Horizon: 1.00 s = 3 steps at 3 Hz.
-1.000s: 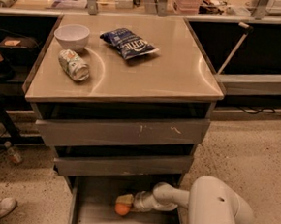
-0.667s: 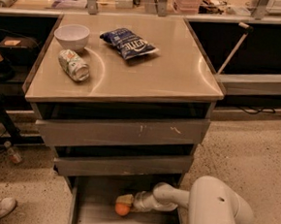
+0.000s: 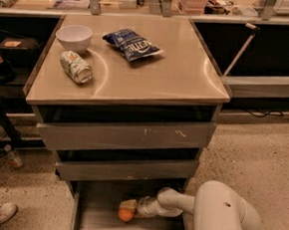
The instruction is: Place orange into bottom drawer
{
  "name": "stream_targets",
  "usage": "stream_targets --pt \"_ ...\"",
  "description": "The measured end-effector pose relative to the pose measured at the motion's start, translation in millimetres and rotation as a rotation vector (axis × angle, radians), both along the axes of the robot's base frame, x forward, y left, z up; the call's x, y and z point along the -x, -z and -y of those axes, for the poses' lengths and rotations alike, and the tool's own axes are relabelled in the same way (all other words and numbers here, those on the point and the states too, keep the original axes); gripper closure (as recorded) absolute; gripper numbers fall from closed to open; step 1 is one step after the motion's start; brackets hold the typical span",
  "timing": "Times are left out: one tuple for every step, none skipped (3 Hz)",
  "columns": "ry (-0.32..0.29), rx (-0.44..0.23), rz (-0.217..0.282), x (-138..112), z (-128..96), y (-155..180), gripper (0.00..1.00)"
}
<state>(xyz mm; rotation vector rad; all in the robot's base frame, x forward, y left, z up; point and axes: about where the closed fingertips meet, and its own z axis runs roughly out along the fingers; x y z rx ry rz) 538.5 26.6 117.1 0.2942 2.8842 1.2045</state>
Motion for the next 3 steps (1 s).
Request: stream_targets --pt "0.0 0.0 0.0 0.0 0.0 0.0 0.11" --pt "0.0 0.0 0.0 0.2 -0.2 0.1 0.0" --pt "0.0 0.0 0.0 0.2 -0.2 0.1 0.0"
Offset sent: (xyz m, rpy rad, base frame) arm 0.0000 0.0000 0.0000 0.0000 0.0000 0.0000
